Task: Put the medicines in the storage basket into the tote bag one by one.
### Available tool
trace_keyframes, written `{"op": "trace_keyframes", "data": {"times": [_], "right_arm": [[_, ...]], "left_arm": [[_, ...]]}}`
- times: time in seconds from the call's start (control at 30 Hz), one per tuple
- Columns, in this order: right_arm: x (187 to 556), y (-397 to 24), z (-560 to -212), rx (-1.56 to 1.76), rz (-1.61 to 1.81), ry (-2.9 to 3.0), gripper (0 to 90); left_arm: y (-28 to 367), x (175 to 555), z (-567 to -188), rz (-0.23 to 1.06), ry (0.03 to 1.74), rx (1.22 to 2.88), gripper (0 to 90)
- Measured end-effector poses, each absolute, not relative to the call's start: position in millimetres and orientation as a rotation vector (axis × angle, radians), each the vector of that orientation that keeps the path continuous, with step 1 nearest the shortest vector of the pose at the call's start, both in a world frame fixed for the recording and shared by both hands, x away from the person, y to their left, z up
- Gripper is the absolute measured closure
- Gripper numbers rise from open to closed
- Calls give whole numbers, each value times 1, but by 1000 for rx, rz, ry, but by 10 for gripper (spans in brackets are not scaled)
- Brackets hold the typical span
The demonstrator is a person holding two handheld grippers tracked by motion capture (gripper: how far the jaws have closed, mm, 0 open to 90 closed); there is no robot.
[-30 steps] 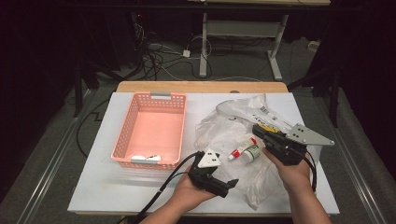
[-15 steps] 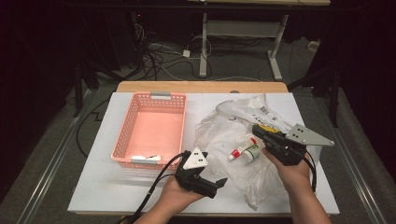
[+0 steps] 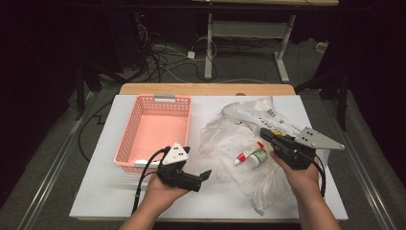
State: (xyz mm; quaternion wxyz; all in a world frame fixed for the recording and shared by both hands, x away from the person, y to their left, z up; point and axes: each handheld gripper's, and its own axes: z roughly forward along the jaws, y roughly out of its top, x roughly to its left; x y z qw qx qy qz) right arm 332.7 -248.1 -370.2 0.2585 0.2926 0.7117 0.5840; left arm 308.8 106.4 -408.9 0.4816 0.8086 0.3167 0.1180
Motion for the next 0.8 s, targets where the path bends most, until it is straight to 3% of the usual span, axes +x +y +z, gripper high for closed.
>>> {"op": "trace_keyframes", "data": {"times": [0.8], "right_arm": [[333, -250, -370, 790, 1583, 1929, 900]], "left_arm": [[197, 334, -411, 402, 1069, 1912, 0]]}}
